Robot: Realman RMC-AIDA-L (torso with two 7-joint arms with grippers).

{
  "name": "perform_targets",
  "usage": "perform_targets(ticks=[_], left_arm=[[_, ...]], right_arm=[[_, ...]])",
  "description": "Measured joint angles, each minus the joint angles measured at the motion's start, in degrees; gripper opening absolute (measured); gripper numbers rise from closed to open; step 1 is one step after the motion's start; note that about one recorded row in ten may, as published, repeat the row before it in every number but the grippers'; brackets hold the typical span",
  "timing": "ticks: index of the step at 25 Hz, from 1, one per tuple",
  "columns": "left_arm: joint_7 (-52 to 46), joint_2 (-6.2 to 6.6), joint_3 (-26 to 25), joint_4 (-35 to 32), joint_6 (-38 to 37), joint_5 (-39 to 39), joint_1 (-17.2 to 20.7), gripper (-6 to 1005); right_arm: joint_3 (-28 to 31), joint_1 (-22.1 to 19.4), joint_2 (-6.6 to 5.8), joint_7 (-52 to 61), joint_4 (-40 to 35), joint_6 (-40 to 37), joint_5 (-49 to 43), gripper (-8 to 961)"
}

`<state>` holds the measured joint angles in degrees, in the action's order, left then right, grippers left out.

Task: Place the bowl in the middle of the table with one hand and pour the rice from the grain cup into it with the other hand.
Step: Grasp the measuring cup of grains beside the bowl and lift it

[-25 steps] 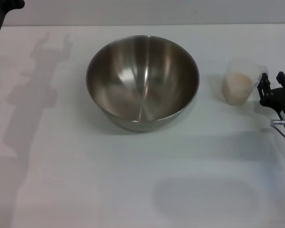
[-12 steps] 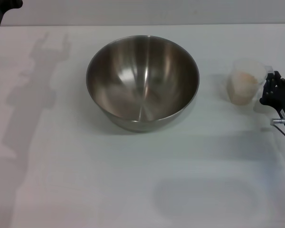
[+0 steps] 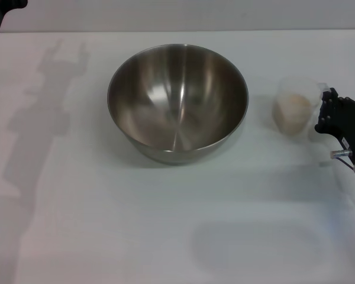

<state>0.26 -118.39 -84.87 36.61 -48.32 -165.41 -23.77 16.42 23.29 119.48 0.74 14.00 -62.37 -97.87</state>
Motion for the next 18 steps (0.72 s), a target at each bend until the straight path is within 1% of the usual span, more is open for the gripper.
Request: perform_targets(ticks=[7, 14, 18], left_arm=[[0.00, 0.00, 0.15, 0.09, -0.02, 0.00, 0.12, 557], [0.00, 0.00, 0.15, 0.12, -0.03, 0.00, 0.25, 557], [-0.02, 0.00, 0.22, 0.00, 0.16, 0.00, 0.02, 557]], right_arm=[[0.65, 0.00, 0.04, 0.45, 0.31, -0.06, 0.37, 4], [1.02, -0.10, 0.05, 0.52, 0.32, -0.15, 0.42, 5], [2.66, -0.18, 0.06, 0.54, 0.32, -0.90, 0.50, 4]])
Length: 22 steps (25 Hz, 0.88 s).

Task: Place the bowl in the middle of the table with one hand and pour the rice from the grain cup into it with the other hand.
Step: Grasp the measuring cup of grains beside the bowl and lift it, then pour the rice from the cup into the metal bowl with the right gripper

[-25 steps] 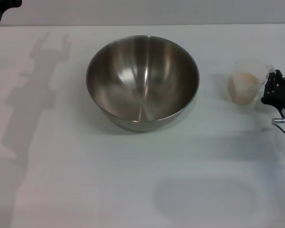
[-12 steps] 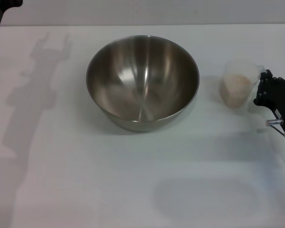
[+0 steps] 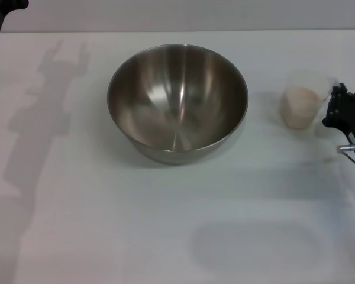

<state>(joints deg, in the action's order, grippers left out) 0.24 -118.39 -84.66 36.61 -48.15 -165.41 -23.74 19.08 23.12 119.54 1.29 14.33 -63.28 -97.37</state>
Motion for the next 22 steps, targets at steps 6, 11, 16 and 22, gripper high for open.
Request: perform_targets(ticks=[6, 11, 16, 22], left_arm=[[-0.06, 0.00, 0.18, -0.31, 0.26, 0.00, -0.14, 557], [-0.07, 0.00, -0.12, -1.77, 0.32, 0.02, -0.42, 557], [-0.27, 0.01, -0.23, -4.18, 0.45, 0.22, -0.89, 557], [-0.29, 0.05, -0.79, -7.93, 0.51, 0.26, -1.54, 557]], right_arm=[[1.25, 0.05, -0.09, 0.03, -0.35, -3.58, 0.00, 5], [2.31, 0.43, -0.25, 0.03, -0.52, -4.96, 0.00, 4], [2.86, 0.81, -0.27, 0.03, -0.71, -6.74, 0.00, 5], [2.87, 2.06, -0.27, -0.24, -1.78, -10.23, -0.34, 5]])
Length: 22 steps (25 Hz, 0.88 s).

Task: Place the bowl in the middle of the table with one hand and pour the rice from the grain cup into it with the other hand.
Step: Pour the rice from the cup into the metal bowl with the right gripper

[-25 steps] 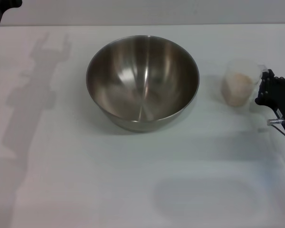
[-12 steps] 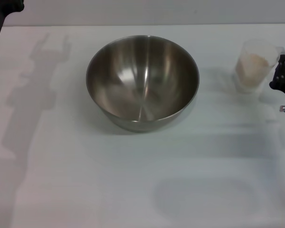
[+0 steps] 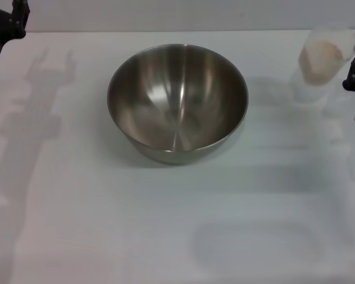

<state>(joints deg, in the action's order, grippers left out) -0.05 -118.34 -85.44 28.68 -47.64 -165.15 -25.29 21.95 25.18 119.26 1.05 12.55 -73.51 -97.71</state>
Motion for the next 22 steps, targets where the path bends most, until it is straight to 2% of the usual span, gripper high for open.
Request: perform_targets(ticks=[12, 22], left_arm=[[-0.44, -0.14, -1.15, -2.43, -0.47, 0.01, 1.01, 557], [-0.45, -0.16, -2.23, -3.22, -1.51, 0.00, 1.36, 557]], right_arm=[[-0.73, 1.96, -0.17, -0.55, -1.82, -8.97, -1.38, 5], [-0.76, 6.06, -0.27, -5.27, -3.15, -10.64, -4.76, 4]])
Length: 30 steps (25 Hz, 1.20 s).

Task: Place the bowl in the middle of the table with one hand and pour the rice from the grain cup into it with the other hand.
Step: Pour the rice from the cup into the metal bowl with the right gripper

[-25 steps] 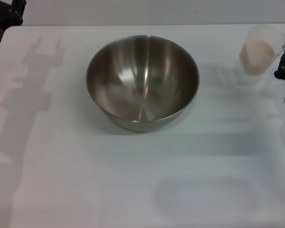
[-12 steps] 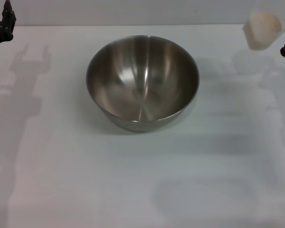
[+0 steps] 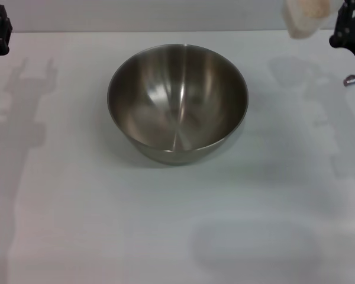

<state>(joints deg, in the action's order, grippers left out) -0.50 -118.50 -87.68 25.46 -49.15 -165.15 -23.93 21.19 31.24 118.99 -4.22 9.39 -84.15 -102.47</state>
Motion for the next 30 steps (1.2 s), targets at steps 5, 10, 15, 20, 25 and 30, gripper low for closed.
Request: perform_targets(ticks=[5, 10, 15, 20, 25, 30], left_arm=[[-0.02, 0.00, -0.12, -0.03, -0.14, 0.00, 0.42, 557], [-0.10, -0.09, -0.13, -0.01, -0.66, 0.00, 0.89, 557], [-1.13, -0.09, -0.13, -0.07, -1.33, 0.07, 1.08, 557], [-1.62, -0.06, -0.18, -0.14, -1.84, 0.09, 1.20, 557], [-1.62, -0.06, -0.22, -0.15, -2.18, 0.10, 1.24, 557], [-1.62, -0.06, -0.22, -0.16, -2.18, 0.09, 0.97, 557]], right_arm=[[0.01, 1.88, -0.07, -4.20, -0.13, -1.56, -1.87, 5], [0.02, 3.45, -0.07, -7.83, -0.30, -2.23, -4.64, 5], [-0.01, 4.65, -0.08, -8.84, -0.44, -1.84, -5.99, 4], [-0.02, 4.85, -0.06, -13.81, -0.53, -1.92, -8.04, 4], [-0.02, 4.94, -0.03, -19.50, -0.43, -1.78, -10.94, 4], [-0.01, 5.53, 0.00, -22.53, -0.78, -1.59, -12.89, 5]])
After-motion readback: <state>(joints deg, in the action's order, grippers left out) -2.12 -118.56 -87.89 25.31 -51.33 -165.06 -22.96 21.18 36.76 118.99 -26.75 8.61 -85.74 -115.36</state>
